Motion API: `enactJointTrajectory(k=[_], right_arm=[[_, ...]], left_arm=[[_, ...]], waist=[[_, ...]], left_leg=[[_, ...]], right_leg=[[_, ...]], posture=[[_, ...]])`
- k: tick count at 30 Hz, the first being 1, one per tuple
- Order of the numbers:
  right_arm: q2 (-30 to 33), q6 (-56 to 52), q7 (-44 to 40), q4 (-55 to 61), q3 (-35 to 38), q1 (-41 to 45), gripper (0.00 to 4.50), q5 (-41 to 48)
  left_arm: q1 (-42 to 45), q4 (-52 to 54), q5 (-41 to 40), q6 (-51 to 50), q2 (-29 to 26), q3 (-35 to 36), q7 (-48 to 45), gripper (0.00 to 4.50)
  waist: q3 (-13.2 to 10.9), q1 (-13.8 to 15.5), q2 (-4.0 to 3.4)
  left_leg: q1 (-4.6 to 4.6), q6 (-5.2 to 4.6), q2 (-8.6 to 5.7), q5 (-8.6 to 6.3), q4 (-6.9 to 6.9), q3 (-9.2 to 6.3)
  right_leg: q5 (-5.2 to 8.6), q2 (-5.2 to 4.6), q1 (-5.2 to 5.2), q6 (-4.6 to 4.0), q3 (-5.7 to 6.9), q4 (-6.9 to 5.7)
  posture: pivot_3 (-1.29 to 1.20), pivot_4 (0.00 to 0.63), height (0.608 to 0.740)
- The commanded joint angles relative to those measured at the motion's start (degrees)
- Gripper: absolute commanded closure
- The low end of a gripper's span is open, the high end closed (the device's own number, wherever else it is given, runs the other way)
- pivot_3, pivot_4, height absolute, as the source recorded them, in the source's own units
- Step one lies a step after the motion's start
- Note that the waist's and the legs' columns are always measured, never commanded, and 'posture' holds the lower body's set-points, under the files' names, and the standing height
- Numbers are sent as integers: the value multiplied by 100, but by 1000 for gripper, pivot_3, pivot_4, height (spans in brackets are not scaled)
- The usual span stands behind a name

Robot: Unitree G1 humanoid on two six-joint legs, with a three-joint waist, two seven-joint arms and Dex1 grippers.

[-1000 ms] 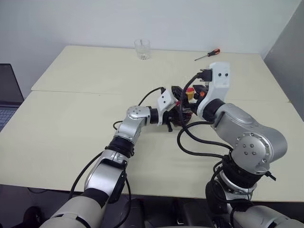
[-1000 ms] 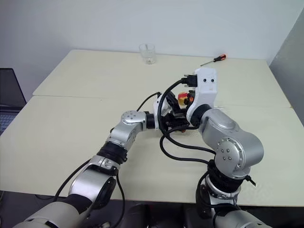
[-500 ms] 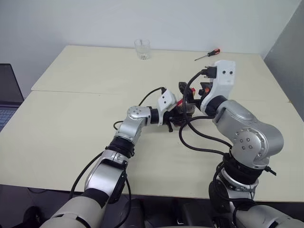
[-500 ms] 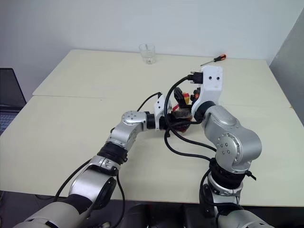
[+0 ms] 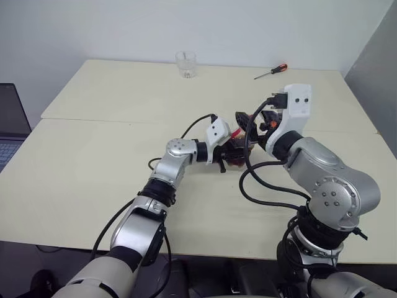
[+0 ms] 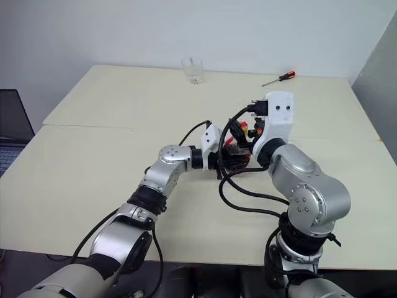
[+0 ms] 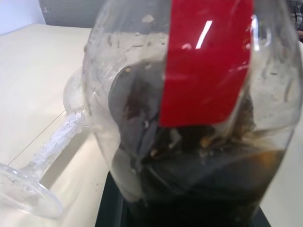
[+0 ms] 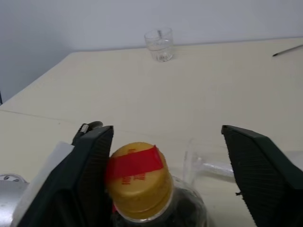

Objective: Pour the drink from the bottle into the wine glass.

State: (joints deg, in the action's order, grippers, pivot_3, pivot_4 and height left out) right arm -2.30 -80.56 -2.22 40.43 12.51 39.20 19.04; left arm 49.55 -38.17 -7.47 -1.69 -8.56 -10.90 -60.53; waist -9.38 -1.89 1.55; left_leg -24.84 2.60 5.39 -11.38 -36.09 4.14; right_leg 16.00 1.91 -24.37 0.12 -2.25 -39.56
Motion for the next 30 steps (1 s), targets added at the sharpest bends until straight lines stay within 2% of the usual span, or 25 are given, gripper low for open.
enactJointTrajectory(k=[1,8,19,22,27,30], right_arm=[[108,16,15,290,161,-13,1943,28],[174,-41,-42,387,202,-75,4407,120],[395,-103,-220,428,510,-25,4500,267],[461,-344,-281,629,723,113,3913,374],[393,-562,-398,840,965,319,2189,543],[239,-514,-238,742,756,294,1128,477]], left_arm=[[187,74,-27,204,-11,112,26,3817],[232,-40,10,267,11,140,19,3826],[225,-40,19,263,-32,156,7,3831],[234,-54,22,262,-54,171,21,3831],[199,-52,27,267,-90,172,25,3831],[197,-48,27,257,-65,163,35,3832]], waist=[[0,0,0],[0,5,0],[0,3,0],[0,3,0],[0,2,0],[0,1,0]], left_leg=[[0,0,0,0,0,0],[-1,0,-1,0,0,1],[0,0,-2,0,0,1],[0,0,-1,0,0,0],[0,0,-1,0,0,-1],[0,0,-1,0,0,-2]], right_leg=[[0,0,0,0,0,0],[0,-1,0,0,-1,3],[0,0,0,0,-2,1],[0,0,0,0,-1,1],[0,0,0,0,0,0],[0,0,0,0,1,0]], posture=[[0,150,740],[0,150,740],[0,150,740],[0,150,740],[0,150,740],[0,150,740]])
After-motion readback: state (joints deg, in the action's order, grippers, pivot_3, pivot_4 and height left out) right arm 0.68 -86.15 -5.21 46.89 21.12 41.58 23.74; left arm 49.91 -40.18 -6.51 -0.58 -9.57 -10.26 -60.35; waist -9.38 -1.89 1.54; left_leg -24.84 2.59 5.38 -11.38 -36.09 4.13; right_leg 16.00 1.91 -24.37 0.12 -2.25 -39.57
